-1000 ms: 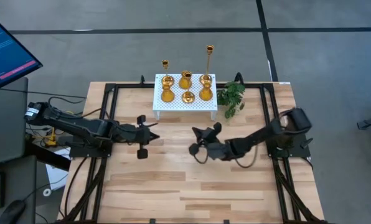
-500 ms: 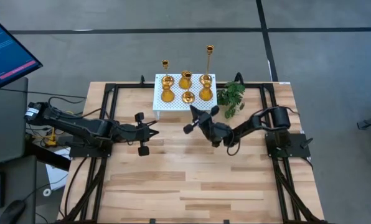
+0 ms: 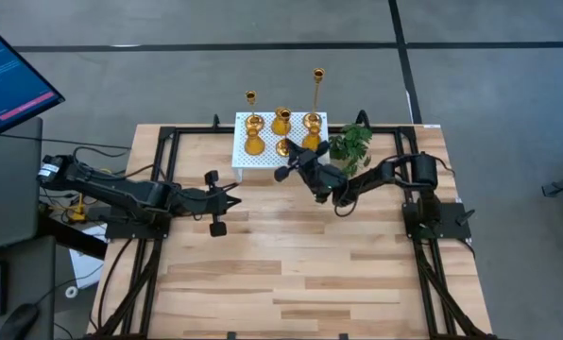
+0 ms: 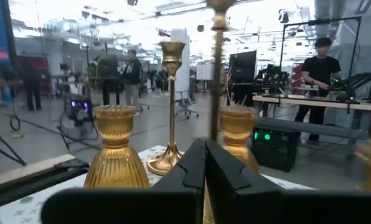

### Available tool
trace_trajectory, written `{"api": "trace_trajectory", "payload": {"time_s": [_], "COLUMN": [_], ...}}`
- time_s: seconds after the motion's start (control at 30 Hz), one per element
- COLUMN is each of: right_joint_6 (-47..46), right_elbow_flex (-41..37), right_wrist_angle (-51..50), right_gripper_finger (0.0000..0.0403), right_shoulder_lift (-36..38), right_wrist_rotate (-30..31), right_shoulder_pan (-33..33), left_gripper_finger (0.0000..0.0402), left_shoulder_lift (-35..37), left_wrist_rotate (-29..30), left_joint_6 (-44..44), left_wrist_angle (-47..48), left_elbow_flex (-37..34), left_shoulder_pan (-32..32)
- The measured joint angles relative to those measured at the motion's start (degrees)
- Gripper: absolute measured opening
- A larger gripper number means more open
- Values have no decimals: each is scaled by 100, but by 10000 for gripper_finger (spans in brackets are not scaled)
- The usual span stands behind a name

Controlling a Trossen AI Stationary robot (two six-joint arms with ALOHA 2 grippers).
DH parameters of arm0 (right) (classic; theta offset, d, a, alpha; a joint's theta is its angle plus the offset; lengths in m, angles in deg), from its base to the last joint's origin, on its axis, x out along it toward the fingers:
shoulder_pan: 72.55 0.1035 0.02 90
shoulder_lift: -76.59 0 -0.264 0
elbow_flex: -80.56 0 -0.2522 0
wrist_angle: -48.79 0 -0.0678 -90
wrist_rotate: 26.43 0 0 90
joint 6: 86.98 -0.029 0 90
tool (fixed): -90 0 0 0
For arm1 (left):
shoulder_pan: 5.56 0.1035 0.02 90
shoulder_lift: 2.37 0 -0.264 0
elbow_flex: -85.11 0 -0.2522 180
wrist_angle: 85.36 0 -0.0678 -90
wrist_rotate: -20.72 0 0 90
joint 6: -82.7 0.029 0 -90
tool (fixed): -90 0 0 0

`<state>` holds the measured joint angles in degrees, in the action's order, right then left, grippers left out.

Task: Pick & Place candle stick holders
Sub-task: Put the gold candle holder on the shelf

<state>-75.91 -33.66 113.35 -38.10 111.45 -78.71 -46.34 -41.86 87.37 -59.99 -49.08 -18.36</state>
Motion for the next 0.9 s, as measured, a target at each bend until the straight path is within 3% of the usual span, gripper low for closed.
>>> {"api": "trace_trajectory", "payload": {"time_s": [0.23, 0.9], "right_joint_6": [195, 133], "right_elbow_flex": [715, 727], "right_wrist_angle": [-1392, -1834], "right_gripper_finger": [0, 0], "right_shoulder_lift": [4, 6], "right_wrist_rotate": [454, 1637], "right_shoulder_pan": [18, 76], "left_gripper_finger": [8, 8], "left_shoulder_lift": [0, -2], "left_wrist_rotate": [-1, -2], "left_joint_6": [0, 68], "left_wrist_angle": [-1, -1], "left_elbow_flex": [0, 0], "left_shoulder_pan": [0, 0]}}
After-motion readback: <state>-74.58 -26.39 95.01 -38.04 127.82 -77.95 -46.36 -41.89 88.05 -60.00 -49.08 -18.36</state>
